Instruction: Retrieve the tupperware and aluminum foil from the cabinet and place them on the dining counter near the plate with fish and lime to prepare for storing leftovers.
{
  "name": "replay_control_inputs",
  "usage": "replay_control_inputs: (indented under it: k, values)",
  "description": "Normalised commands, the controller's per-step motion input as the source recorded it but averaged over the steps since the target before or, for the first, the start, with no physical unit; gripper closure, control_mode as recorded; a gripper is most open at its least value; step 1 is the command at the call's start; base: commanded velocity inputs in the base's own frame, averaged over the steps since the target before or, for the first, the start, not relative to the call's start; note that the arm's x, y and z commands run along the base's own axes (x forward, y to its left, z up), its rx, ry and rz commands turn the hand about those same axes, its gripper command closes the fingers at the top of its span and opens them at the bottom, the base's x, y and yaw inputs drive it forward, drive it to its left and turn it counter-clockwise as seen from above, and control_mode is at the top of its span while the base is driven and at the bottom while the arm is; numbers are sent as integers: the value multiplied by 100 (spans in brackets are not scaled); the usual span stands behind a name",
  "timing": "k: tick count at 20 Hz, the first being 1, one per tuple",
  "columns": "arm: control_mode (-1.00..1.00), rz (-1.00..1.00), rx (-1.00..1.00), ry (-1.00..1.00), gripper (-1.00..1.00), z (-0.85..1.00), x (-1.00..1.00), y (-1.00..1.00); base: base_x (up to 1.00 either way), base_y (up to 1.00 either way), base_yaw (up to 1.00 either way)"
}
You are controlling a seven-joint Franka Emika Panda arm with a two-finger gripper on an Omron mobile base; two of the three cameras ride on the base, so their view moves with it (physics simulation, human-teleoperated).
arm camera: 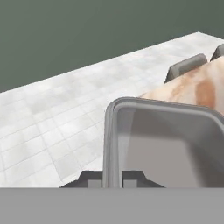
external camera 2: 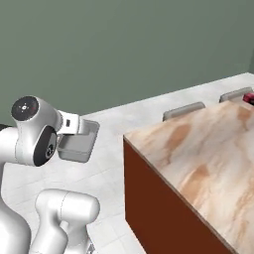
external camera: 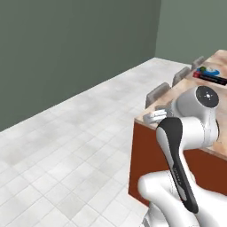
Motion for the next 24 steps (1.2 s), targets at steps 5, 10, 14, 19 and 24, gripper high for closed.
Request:
replay_control_inputs:
  k: [5,10,14,19,24]
  values:
    - [100,0,0,0,100,0,0,0,100,96,-39]
    - [100,0,0,0,100,0,0,0,100,100,-42]
    - [100,0,0,0,100,0,0,0,100,100,-45]
    - [100,0,0,0,100,0,0,0,100,100,-48]
    - [100,0,0,0,100,0,0,0,100,98,-49]
